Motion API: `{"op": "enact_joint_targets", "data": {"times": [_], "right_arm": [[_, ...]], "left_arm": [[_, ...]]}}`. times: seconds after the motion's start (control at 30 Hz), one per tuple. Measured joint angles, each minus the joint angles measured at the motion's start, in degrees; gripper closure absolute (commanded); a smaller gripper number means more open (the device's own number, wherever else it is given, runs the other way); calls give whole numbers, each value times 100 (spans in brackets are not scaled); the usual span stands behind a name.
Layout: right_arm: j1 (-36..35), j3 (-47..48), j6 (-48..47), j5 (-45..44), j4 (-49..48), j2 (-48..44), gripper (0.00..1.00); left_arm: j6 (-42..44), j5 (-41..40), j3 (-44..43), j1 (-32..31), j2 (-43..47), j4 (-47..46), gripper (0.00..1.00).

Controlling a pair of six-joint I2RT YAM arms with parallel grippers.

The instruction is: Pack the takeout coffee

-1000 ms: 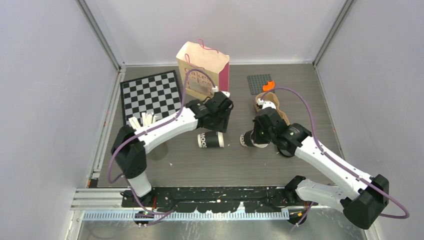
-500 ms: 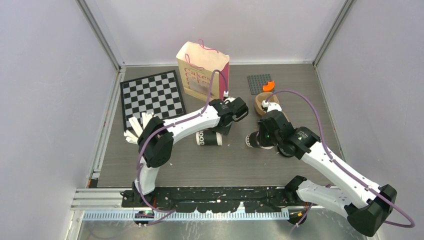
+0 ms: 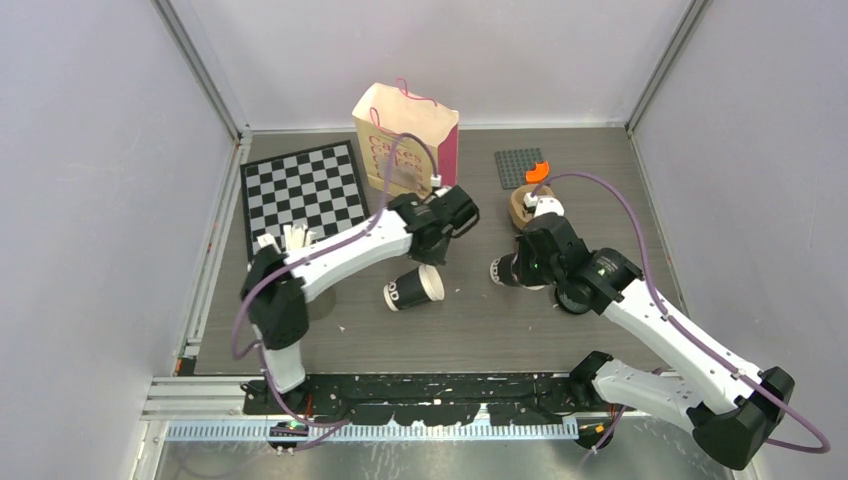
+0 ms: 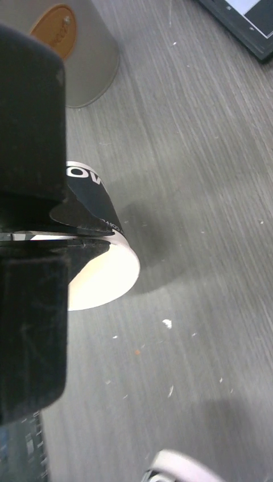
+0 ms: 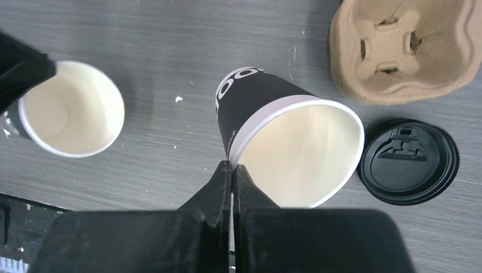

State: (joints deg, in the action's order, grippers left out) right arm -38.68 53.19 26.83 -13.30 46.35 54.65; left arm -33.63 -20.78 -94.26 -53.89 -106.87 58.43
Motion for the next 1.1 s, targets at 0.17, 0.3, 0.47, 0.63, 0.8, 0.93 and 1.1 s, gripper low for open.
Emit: {"op": "enact_joint_targets", "data": {"times": [0.17,0.3,0.47,0.63,0.8,0.93,1.1], "right_arm": [[0,468,-168,-175,-55,341,99],[22,997,-402,-267,-87,973,99],[96,1943,-763,-271,-24,2277,98],[221,3049,-1165,-297,308,3694,96],[356,3847,-1456,-420,597,4826,94],[422,4376,-1620,-474,885,5501,93],[446,4699,-1740,-553,1012,5855,89]], "left_arm": [[2,605,876,326,1432,-459,100],[-33,1154,1912,614,2664,-1132,100],[-46,1681,3257,713,3829,-2155,100],[-197,2409,4631,713,4572,-3615,100],[-348,2741,5278,713,4642,-4662,100],[-540,2815,5665,713,4701,-5670,100],[-815,2723,6002,713,4607,-6607,100]]}}
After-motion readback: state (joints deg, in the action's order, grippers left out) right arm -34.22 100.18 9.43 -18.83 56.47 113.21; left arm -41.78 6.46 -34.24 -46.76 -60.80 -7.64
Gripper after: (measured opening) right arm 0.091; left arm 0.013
